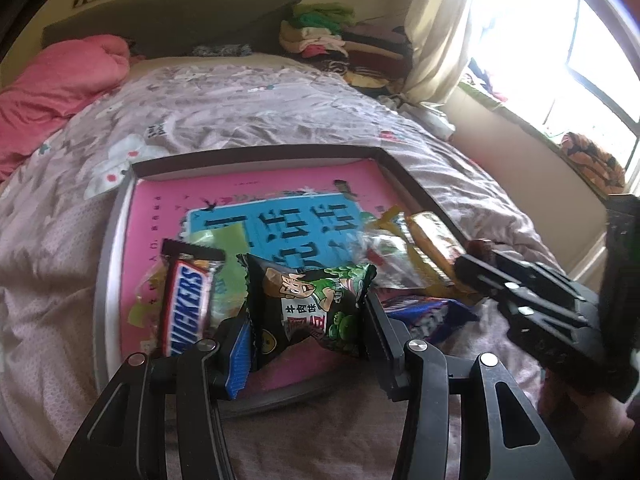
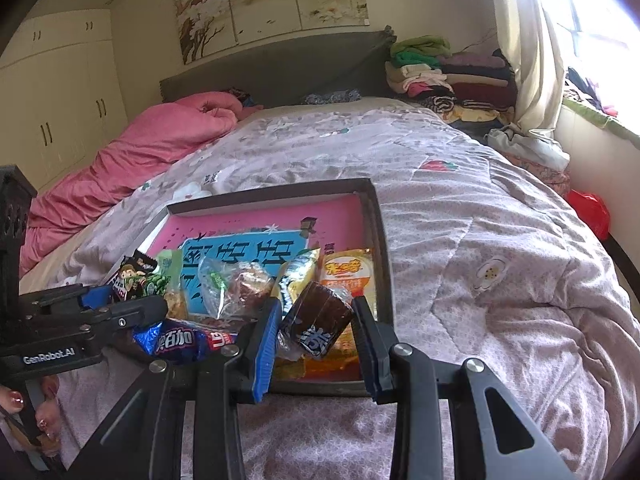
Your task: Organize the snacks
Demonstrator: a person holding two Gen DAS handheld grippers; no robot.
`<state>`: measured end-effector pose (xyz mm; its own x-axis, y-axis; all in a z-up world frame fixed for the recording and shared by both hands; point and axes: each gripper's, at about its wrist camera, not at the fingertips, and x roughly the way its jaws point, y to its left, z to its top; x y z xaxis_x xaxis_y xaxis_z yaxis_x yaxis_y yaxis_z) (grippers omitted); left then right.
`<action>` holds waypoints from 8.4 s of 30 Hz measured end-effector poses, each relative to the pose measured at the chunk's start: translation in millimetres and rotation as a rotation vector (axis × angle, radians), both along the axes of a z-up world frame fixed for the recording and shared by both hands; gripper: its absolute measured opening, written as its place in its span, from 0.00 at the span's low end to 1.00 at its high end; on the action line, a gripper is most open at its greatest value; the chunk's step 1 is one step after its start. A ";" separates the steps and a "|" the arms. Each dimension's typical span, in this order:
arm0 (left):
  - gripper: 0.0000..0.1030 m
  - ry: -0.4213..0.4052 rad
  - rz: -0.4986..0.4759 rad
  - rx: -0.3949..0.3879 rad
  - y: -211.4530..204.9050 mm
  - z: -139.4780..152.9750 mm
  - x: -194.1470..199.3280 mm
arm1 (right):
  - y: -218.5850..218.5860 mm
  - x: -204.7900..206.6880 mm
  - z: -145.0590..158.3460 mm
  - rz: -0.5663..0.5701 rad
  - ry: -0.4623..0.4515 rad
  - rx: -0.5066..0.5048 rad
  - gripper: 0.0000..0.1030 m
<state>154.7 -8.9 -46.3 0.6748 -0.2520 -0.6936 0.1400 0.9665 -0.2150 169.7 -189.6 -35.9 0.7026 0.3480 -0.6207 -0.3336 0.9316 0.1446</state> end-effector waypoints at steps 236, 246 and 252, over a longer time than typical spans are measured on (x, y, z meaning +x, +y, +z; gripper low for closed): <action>0.77 0.119 0.165 0.067 23.5 29.3 -125.1 | 17.9 -112.5 26.9 0.002 0.096 -0.043 0.95; 0.77 0.121 0.177 0.074 24.0 28.4 -124.4 | 17.5 -111.9 25.2 0.002 0.099 -0.043 0.95; 0.77 0.123 0.172 0.075 24.2 28.2 -124.7 | 16.8 -111.8 24.6 -0.004 0.101 -0.041 0.95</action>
